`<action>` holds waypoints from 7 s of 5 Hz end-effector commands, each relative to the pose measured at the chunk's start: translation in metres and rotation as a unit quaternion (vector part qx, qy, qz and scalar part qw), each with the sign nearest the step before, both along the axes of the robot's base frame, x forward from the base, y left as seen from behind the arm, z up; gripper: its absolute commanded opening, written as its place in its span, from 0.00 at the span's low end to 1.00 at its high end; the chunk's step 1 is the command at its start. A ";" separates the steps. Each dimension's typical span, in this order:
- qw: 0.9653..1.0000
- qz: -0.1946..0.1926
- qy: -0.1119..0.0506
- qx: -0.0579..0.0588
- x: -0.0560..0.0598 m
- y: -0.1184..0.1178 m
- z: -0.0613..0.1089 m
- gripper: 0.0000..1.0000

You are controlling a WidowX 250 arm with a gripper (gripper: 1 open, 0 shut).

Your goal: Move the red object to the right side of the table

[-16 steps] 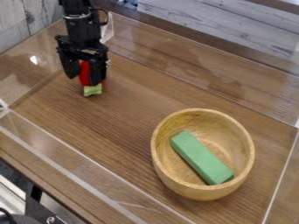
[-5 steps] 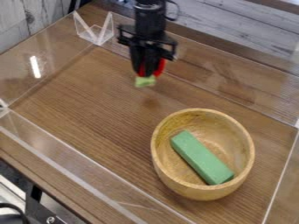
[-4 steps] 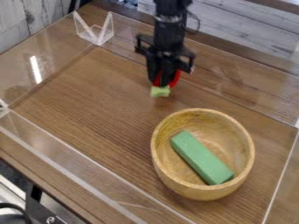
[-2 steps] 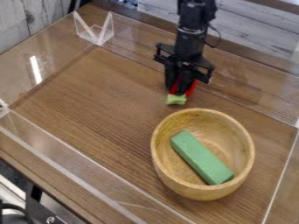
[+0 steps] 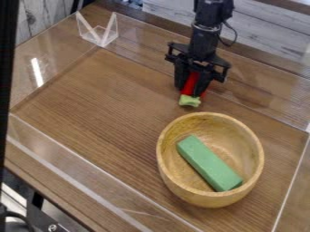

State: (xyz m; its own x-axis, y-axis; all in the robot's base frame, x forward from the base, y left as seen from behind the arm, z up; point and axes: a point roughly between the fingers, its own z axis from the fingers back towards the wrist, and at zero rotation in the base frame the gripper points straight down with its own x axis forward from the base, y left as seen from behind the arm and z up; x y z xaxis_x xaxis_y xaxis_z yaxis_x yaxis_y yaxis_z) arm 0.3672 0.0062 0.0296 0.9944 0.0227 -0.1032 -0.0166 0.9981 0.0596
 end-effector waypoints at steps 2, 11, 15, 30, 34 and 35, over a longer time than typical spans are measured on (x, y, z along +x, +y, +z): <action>0.999 0.007 -0.033 0.011 0.011 0.008 0.026 0.00; 0.999 -0.028 -0.045 0.001 0.003 -0.040 0.039 1.00; 0.994 0.039 -0.100 -0.028 0.004 -0.006 0.124 1.00; 0.988 -0.117 -0.055 -0.085 0.005 -0.023 0.084 1.00; 0.993 -0.052 -0.089 -0.061 -0.033 0.086 0.103 1.00; 0.993 -0.044 -0.092 -0.055 -0.040 0.098 0.109 1.00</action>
